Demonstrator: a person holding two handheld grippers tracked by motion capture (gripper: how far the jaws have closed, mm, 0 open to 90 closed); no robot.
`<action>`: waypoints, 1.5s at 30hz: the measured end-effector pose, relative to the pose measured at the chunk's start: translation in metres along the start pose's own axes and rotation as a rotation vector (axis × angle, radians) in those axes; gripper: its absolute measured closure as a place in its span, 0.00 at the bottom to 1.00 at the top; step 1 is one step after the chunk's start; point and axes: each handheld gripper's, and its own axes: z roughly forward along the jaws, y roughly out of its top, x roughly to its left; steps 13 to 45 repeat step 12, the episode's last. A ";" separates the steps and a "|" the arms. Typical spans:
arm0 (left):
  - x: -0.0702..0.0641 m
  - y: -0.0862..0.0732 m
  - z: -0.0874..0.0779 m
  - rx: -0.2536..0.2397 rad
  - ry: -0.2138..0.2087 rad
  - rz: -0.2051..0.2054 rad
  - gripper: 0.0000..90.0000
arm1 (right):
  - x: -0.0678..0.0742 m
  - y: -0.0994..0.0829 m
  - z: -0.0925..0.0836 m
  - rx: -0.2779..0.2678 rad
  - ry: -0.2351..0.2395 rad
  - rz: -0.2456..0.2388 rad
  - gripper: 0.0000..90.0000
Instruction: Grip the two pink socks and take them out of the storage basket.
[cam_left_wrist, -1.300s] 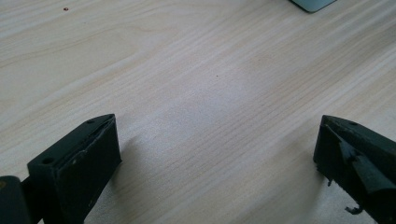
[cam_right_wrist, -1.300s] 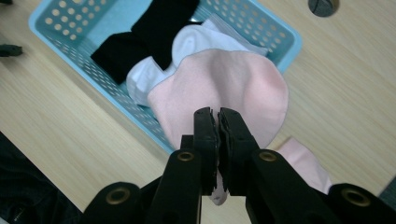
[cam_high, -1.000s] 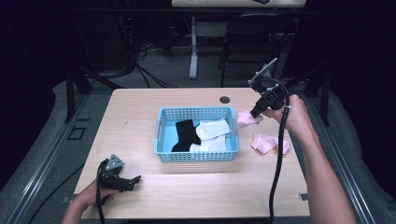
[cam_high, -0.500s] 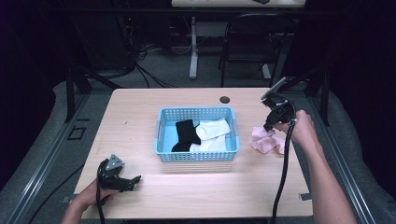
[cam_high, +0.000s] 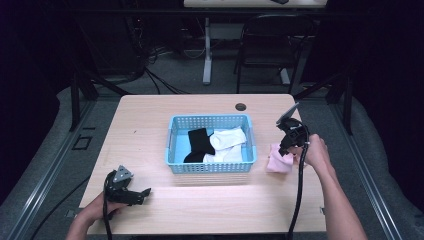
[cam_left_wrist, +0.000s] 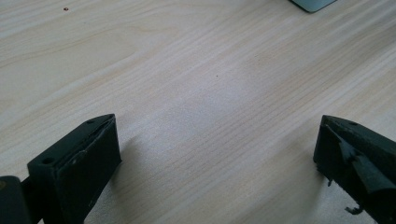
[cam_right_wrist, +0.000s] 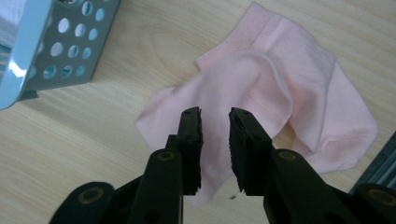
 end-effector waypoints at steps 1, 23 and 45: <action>0.000 0.000 0.000 0.000 0.000 0.000 0.00 | 0.000 -0.002 0.000 -0.016 0.013 0.012 0.78; 0.000 0.000 0.000 0.000 0.000 -0.001 0.00 | 0.014 -0.029 -0.037 -0.182 0.038 -0.040 0.22; 0.000 0.000 0.000 0.000 0.000 -0.001 0.00 | 0.014 -0.029 -0.037 -0.182 0.038 -0.040 0.22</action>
